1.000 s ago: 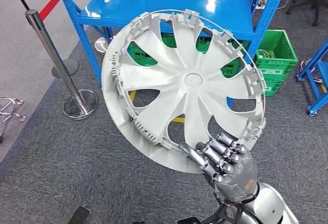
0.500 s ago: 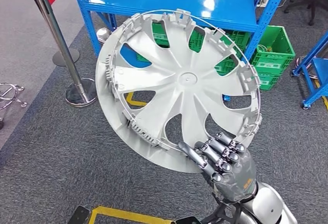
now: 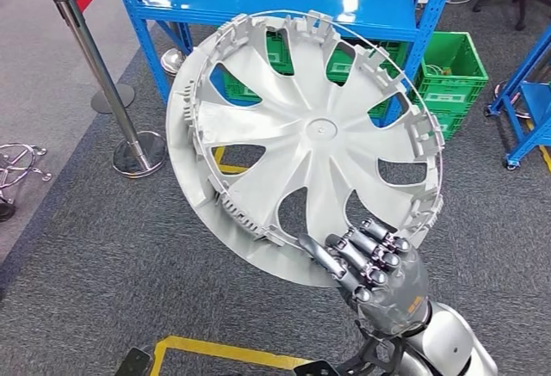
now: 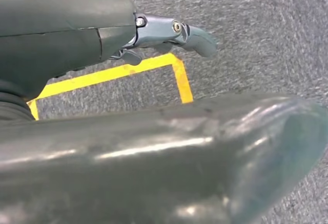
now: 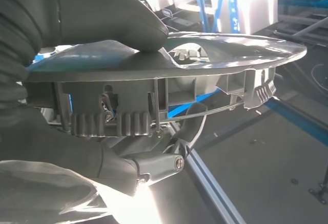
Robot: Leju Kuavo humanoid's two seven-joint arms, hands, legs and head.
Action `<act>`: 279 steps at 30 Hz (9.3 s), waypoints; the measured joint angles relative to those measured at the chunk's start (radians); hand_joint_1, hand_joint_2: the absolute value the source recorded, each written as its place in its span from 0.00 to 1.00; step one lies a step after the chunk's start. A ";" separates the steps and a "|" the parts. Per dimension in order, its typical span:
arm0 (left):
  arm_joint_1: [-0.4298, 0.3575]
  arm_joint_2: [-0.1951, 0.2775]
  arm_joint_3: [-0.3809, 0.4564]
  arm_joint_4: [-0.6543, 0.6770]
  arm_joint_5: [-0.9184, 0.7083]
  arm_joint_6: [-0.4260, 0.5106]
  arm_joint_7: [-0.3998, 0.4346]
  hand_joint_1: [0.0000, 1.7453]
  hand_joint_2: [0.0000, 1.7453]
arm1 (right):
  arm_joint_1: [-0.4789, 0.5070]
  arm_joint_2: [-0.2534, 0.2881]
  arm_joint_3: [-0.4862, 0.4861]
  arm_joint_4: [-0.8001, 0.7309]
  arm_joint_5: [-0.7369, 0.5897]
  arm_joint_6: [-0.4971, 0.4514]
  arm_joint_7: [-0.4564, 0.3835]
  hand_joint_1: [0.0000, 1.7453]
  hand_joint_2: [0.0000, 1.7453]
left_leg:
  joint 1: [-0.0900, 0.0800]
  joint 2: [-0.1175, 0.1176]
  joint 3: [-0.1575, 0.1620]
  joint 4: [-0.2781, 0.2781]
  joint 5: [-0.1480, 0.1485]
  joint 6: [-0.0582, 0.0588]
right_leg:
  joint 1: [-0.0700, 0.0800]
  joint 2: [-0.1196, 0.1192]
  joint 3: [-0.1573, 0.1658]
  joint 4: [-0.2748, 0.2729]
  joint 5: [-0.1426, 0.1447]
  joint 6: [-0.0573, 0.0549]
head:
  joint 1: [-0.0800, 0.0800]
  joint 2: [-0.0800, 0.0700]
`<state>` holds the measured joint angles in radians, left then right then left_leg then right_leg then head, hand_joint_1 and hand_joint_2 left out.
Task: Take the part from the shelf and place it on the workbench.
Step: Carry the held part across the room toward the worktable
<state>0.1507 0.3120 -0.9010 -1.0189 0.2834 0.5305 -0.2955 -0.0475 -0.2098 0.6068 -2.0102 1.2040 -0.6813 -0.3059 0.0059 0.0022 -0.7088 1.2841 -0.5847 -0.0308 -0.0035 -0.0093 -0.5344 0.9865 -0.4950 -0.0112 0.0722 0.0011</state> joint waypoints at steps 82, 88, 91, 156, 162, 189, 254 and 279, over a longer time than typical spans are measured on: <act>-0.007 0.011 -0.027 0.000 -0.001 0.015 0.019 0.00 0.00 | -0.026 0.008 -0.001 -0.003 0.108 -0.001 0.050 1.00 1.00 | -0.017 0.066 0.094 -0.239 0.135 0.045 | 0.003 -0.100 0.020 0.033 -0.058 0.030 | -0.016 0.000; -0.008 0.014 -0.028 0.000 -0.002 0.015 0.020 0.00 0.00 | -0.033 0.008 -0.001 -0.004 0.107 -0.001 0.041 1.00 1.00 | -0.010 0.006 0.097 -0.269 0.145 0.064 | -0.005 -0.022 -0.030 0.139 -0.129 0.052 | -0.013 0.000; -0.013 0.012 -0.028 0.000 -0.002 0.014 0.020 0.00 0.00 | -0.033 0.008 -0.001 -0.004 0.108 -0.002 0.035 1.00 1.00 | -0.009 -0.033 0.096 -0.268 0.147 0.066 | -0.007 0.008 -0.121 0.305 -0.177 0.059 | -0.013 0.000; -0.020 0.008 -0.035 0.001 0.041 -0.012 0.017 0.00 0.00 | -0.015 0.033 -0.045 -0.031 0.094 -0.005 -0.078 1.00 1.00 | -0.008 -0.088 0.106 -0.264 0.133 0.058 | -0.014 0.043 -0.086 0.137 -0.039 0.046 | -0.035 0.000; -0.014 0.008 -0.038 0.002 0.042 -0.012 0.017 0.00 0.00 | -0.016 0.045 -0.052 -0.034 0.089 -0.006 -0.091 1.00 1.00 | 0.001 -0.120 0.085 -0.243 0.126 0.027 | -0.014 0.054 -0.034 0.042 -0.012 0.028 | -0.040 0.000; -0.029 0.012 -0.047 0.005 0.042 -0.018 0.036 0.00 0.00 | 0.007 0.084 -0.095 -0.046 0.063 -0.006 -0.161 1.00 1.00 | -0.005 -0.121 0.104 -0.252 0.122 0.045 | -0.024 0.083 -0.062 0.064 -0.003 0.057 | -0.040 0.000; -0.025 0.016 -0.059 0.007 0.043 -0.019 0.047 0.00 0.00 | 0.015 0.108 -0.120 -0.059 0.067 -0.008 -0.176 1.00 1.00 | -0.004 -0.124 0.100 -0.251 0.115 0.024 | -0.019 0.067 -0.045 0.039 -0.004 0.029 | -0.051 0.000; -0.024 0.019 -0.057 0.008 0.043 -0.014 0.055 0.00 0.00 | 0.011 0.108 -0.115 -0.058 0.076 -0.008 -0.147 1.00 1.00 | -0.007 -0.100 0.114 -0.268 0.128 0.056 | -0.018 0.057 -0.086 0.111 -0.017 0.057 | -0.051 -0.001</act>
<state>0.1272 0.3309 -0.9585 -1.0113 0.3262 0.5162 -0.2407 -0.0364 -0.1019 0.4921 -2.0687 1.2802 -0.6889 -0.4526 -0.0013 -0.0975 -0.5945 1.0164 -0.4565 0.0254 -0.0214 0.0480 -0.6205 1.0972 -0.5116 0.0458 0.0214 0.0004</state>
